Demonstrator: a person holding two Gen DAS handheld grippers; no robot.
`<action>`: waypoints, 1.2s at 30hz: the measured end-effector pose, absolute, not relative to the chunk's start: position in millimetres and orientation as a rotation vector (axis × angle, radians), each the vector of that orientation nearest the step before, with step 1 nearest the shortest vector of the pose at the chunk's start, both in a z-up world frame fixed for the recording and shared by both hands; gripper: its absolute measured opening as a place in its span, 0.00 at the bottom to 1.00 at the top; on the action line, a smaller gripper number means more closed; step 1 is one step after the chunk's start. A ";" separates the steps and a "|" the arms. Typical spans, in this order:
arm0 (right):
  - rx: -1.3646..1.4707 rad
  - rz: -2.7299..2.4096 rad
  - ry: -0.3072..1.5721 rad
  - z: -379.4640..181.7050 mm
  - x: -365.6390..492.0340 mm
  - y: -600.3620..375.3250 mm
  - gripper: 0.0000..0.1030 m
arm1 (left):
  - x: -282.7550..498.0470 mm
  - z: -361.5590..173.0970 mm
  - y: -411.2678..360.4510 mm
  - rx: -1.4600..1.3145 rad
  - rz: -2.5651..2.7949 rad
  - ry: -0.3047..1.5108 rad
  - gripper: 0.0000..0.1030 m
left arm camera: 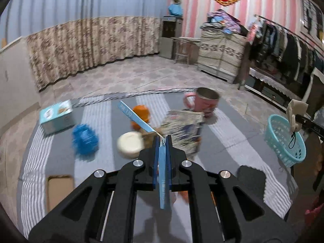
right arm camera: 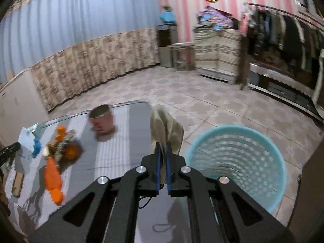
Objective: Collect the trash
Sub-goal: 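Grasp the beige cloth with the right tool while the left tool holds the leaflet, then carry both items over the blue basket and open both tools to drop them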
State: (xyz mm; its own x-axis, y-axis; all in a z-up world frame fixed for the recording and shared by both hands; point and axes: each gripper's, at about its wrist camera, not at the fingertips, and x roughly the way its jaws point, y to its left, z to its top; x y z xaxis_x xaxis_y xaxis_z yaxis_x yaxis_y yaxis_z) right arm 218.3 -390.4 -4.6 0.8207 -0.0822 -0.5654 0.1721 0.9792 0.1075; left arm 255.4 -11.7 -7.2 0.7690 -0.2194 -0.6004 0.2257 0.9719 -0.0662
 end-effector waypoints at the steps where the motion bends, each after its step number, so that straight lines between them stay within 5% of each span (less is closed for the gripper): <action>1: 0.152 -0.168 0.589 -5.3 217.0 -402.8 0.05 | 257.9 -5.7 -27.9 0.020 -0.259 0.647 0.05; 19: 0.296 -0.384 0.581 -35.0 198.7 -541.7 0.05 | 257.7 -6.3 -300.4 0.107 -0.647 0.595 0.05; 32: 0.359 -0.428 0.562 -42.6 184.7 -581.5 0.05 | 266.6 -46.7 -404.1 0.168 -0.764 0.675 0.06; 36: 0.351 -0.423 0.570 -43.9 187.0 -579.8 0.05 | 271.1 -47.7 -404.6 0.176 -0.735 0.692 0.41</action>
